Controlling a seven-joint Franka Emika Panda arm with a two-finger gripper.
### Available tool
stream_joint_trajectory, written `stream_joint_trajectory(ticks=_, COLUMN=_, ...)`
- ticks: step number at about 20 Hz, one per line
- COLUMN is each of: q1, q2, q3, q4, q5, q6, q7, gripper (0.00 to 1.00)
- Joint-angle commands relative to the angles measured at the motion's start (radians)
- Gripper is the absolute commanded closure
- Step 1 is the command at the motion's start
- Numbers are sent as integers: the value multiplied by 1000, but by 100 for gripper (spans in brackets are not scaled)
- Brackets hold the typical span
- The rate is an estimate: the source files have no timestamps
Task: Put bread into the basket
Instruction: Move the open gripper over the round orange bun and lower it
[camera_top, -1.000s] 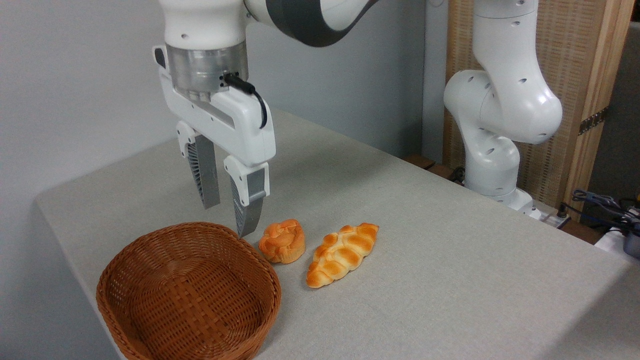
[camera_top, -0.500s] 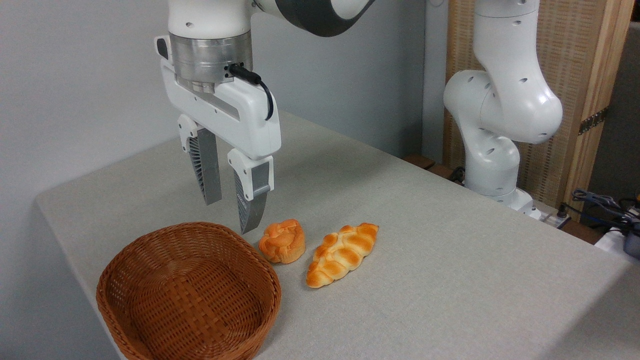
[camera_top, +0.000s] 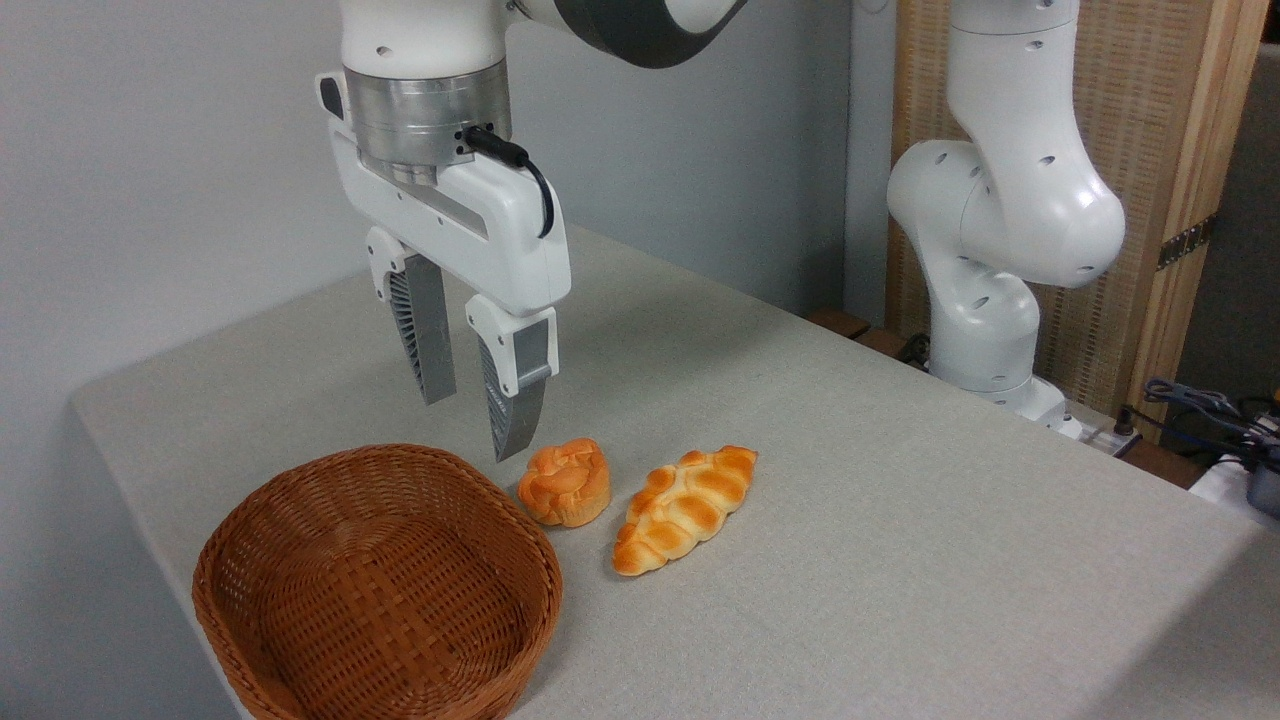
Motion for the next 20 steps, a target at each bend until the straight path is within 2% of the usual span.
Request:
stream_joint_trajectory(ticks=1, q1=-1, q2=-9, q3=10, q4=9, q5=-14, q6=-30, q7=13, gripper=0)
stream_joint_trajectory(ticks=13, q1=-1, q2=-6, q3=19, q4=-4, q5=-14, q6=-108, q7=56, gripper=0)
stream_joint_trajectory(ticks=20, q1=-13, q2=-6, q3=-5, q4=-68, q5=-9, q6=-96, q7=116, gripper=0)
